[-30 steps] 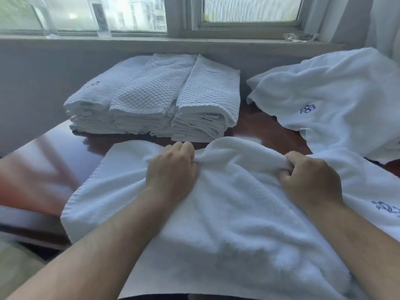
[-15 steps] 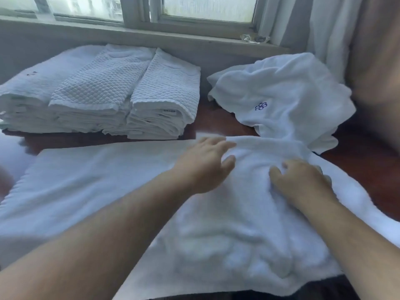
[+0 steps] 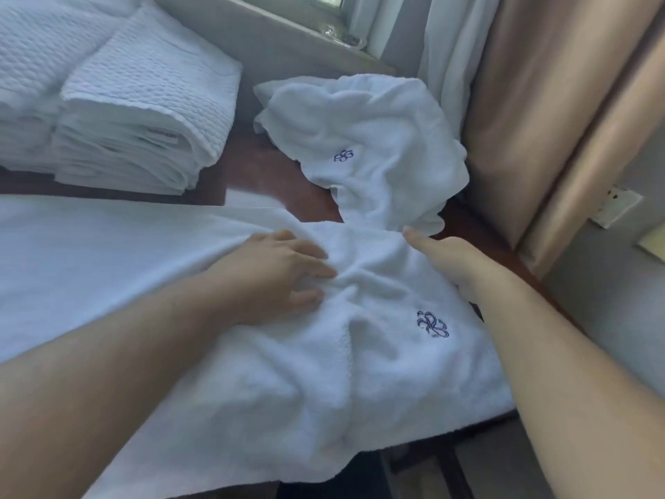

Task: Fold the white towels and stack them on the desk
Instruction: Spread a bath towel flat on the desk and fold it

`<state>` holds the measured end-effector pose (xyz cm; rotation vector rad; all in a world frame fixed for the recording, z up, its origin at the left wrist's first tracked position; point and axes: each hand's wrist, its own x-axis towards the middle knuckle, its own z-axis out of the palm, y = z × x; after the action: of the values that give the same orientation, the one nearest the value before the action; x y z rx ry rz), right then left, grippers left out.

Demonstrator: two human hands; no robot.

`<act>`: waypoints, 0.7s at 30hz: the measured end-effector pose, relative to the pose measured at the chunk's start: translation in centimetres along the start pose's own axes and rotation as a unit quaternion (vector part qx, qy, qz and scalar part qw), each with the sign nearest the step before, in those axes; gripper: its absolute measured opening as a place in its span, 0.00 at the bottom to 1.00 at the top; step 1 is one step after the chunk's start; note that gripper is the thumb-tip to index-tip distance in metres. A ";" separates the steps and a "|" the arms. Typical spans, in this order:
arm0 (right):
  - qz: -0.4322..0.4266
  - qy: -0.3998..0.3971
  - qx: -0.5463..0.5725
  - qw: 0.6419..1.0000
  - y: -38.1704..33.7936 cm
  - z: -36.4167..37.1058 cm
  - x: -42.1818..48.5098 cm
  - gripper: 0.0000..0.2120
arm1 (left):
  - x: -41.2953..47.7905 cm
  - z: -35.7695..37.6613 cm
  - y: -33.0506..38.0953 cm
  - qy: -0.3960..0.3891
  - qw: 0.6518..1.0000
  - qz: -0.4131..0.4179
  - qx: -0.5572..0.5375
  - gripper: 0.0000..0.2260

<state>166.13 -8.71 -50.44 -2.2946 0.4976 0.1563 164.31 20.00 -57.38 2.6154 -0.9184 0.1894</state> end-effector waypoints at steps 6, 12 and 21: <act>-0.201 -0.012 -0.063 0.978 -2.6 0.9 0.6 0.10 | -0.5 -0.6 0.2 0.025 0.999 0.008 -0.041 0.17; -0.212 0.181 -0.092 0.956 -1.3 3.5 0.9 0.32 | 0.3 -0.1 -0.3 0.029 0.991 -0.126 0.025 0.21; 0.034 -0.102 0.040 0.993 -2.3 0.1 -0.1 0.12 | 0.3 -0.3 0.0 0.001 0.991 -0.127 0.035 0.28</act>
<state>167.00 -7.14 -48.96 -2.1557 0.4665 0.3930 164.52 19.92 -57.06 2.7652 -0.5776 0.1602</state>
